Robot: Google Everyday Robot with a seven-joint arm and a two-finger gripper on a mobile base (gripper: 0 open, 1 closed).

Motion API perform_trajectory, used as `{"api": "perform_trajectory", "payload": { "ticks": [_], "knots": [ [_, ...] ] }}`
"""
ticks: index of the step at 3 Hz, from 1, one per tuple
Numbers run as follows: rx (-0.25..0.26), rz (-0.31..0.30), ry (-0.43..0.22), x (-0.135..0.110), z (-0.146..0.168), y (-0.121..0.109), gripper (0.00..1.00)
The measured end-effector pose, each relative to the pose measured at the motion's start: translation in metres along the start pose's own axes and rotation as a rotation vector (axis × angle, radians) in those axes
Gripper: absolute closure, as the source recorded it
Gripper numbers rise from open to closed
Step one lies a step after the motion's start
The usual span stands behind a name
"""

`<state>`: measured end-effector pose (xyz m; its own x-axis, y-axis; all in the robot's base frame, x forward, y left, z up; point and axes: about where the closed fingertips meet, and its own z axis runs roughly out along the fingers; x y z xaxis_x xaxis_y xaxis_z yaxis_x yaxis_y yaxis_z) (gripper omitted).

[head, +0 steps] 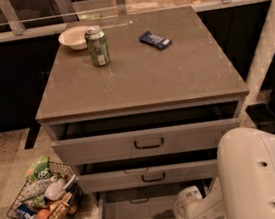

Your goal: Open bottom drawer

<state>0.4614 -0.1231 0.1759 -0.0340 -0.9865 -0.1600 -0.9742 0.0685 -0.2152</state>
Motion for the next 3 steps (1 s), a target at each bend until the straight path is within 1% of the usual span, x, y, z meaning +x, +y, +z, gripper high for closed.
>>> {"api": "perform_trajectory", "payload": {
  "ticks": [1, 2, 3],
  "knots": [
    [0.0, 0.0, 0.0, 0.0, -0.004, -0.002, 1.0],
    [-0.006, 0.004, 0.002, -0.001, -0.005, 0.001, 1.0],
    [-0.077, 0.048, 0.023, 0.0, -0.014, 0.034, 1.0]
  ]
}}
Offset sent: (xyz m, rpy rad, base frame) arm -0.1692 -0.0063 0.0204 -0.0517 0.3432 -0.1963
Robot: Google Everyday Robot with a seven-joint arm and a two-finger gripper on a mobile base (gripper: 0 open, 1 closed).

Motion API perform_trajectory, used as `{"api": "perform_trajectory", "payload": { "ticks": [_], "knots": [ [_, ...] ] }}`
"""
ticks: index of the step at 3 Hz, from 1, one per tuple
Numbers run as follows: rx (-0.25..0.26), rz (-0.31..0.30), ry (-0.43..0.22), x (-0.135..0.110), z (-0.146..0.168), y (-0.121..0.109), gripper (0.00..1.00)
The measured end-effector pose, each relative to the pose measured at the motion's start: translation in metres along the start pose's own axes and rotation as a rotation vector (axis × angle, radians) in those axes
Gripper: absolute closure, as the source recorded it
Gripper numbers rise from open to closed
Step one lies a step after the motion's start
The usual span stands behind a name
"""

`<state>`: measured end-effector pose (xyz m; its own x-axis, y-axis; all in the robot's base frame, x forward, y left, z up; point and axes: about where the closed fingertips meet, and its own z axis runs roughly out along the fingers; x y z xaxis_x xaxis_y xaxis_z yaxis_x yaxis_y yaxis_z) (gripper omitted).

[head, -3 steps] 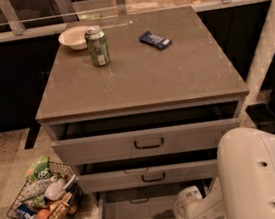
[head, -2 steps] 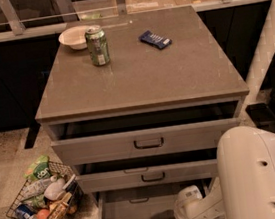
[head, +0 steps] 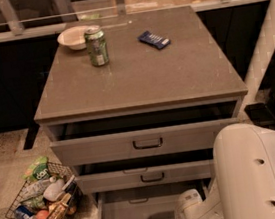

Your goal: Open bottom drawer

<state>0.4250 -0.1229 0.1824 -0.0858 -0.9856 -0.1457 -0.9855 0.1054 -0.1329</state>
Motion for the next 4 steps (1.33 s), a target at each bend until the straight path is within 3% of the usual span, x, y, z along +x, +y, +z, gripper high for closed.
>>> {"api": "perform_trajectory", "payload": {
  "ticks": [1, 2, 4],
  "knots": [
    [0.0, 0.0, 0.0, 0.0, 0.0, -0.001, 1.0],
    [-0.088, 0.018, 0.008, -0.005, -0.005, 0.033, 1.0],
    [-0.175, 0.03, 0.014, -0.009, -0.015, 0.064, 1.0]
  ]
}}
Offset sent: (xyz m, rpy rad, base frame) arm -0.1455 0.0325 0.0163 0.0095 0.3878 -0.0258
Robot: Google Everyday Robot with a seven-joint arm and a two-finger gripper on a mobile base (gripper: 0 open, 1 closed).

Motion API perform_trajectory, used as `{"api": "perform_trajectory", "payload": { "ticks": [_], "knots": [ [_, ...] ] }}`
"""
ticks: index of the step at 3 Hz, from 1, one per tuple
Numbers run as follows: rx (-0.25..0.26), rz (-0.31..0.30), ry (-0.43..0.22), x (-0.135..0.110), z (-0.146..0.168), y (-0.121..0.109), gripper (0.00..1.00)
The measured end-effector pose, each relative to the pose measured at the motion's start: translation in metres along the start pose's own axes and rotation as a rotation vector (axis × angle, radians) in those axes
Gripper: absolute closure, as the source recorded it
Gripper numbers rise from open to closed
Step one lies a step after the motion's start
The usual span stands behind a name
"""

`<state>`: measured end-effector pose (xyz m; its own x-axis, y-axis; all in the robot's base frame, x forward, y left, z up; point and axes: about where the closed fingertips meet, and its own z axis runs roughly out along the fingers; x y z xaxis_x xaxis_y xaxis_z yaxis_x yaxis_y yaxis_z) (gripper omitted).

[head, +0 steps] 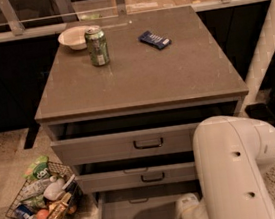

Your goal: Open bottom drawer

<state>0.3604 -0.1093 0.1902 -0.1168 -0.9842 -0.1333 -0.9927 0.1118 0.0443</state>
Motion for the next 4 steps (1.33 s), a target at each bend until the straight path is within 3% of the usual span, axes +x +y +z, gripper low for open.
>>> {"api": "perform_trajectory", "payload": {
  "ticks": [2, 3, 4],
  "knots": [
    [0.0, 0.0, 0.0, -0.0001, -0.0016, -0.0011, 1.0],
    [0.0, 0.0, 0.0, -0.0001, -0.0015, -0.0011, 0.82],
    [0.0, 0.0, 0.0, -0.0001, -0.0015, -0.001, 0.5]
  ]
}}
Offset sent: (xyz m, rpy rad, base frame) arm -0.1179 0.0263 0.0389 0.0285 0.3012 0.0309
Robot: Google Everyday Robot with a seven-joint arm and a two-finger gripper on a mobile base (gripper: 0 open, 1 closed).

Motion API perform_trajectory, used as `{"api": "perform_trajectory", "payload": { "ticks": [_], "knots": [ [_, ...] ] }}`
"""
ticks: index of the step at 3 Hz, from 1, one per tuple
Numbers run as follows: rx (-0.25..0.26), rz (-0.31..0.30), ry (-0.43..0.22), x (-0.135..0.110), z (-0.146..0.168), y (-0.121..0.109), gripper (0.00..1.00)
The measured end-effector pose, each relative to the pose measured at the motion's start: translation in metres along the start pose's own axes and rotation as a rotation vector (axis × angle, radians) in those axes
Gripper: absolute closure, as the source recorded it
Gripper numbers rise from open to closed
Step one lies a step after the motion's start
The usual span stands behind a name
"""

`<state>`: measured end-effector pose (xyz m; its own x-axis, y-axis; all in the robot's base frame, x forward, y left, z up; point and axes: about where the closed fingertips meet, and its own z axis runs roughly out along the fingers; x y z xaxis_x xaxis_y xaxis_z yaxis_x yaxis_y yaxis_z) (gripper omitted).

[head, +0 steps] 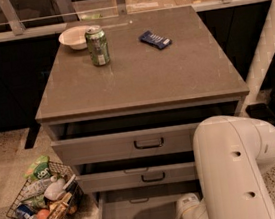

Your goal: Open bottom drawer

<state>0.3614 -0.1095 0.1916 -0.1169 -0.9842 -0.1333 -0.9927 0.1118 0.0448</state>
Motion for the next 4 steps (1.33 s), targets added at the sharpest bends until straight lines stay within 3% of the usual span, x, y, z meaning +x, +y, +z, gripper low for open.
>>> {"api": "perform_trajectory", "payload": {
  "ticks": [2, 4],
  "knots": [
    [-0.001, 0.0, 0.0, 0.0001, 0.0004, -0.0001, 0.04],
    [-0.002, 0.0, 0.0, 0.0007, 0.0001, -0.006, 0.0]
  ]
}}
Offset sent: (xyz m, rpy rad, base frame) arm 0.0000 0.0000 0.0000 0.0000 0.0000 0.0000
